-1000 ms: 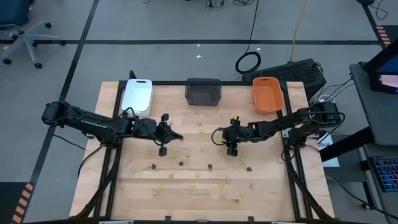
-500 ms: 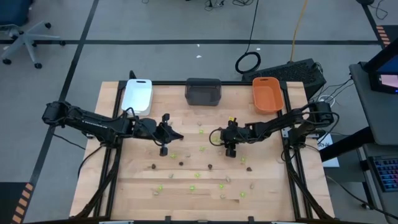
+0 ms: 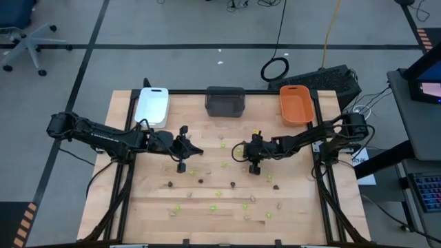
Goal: Sort Halloween decoration
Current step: Put the green toy spider into the orange bin
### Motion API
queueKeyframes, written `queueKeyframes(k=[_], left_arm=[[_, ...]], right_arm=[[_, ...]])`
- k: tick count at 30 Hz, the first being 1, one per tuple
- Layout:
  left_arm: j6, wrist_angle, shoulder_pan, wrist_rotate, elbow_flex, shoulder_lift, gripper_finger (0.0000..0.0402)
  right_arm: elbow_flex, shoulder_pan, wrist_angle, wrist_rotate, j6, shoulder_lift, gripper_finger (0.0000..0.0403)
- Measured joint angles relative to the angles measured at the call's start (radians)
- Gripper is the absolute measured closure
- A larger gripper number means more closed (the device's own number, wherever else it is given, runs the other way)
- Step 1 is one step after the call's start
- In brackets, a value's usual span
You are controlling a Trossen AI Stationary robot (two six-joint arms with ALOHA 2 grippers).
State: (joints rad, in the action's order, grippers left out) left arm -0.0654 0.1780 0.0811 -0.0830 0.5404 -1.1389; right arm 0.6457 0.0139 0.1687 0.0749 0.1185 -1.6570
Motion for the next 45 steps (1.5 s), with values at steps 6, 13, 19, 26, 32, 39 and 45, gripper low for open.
queueKeyframes(k=[6, 13, 19, 26, 32, 39, 45], left_arm=[[0.000, 0.000, 0.000, 0.000, 0.000, 0.000, 0.0402], [0.001, 0.000, 0.000, 0.000, 0.000, 0.000, 0.0402], [0.001, -0.002, 0.000, 0.000, 0.000, 0.000, 0.0402], [0.001, -0.001, 0.000, 0.000, 0.000, 0.000, 0.0402], [0.003, -0.002, 0.000, 0.000, 0.000, 0.000, 0.0402], [0.005, -0.003, 0.000, 0.000, 0.000, 0.000, 0.0402], [0.006, -0.003, 0.000, 0.000, 0.000, 0.000, 0.0402]], right_arm=[[0.000, 0.001, 0.053, 0.025, 0.011, 0.029, 0.0392], [0.036, 0.032, 0.071, 0.144, -0.079, 0.003, 0.0334], [0.043, 0.045, 0.118, 0.232, -0.068, -0.031, 0.0252], [0.044, 0.036, 0.112, 0.209, -0.004, -0.078, 0.0205], [0.047, 0.027, 0.131, 0.187, 0.027, -0.128, 0.0217], [0.047, 0.027, 0.124, 0.181, 0.047, -0.134, 0.0276], [0.047, 0.028, 0.114, 0.174, 0.052, -0.135, 0.0356]])
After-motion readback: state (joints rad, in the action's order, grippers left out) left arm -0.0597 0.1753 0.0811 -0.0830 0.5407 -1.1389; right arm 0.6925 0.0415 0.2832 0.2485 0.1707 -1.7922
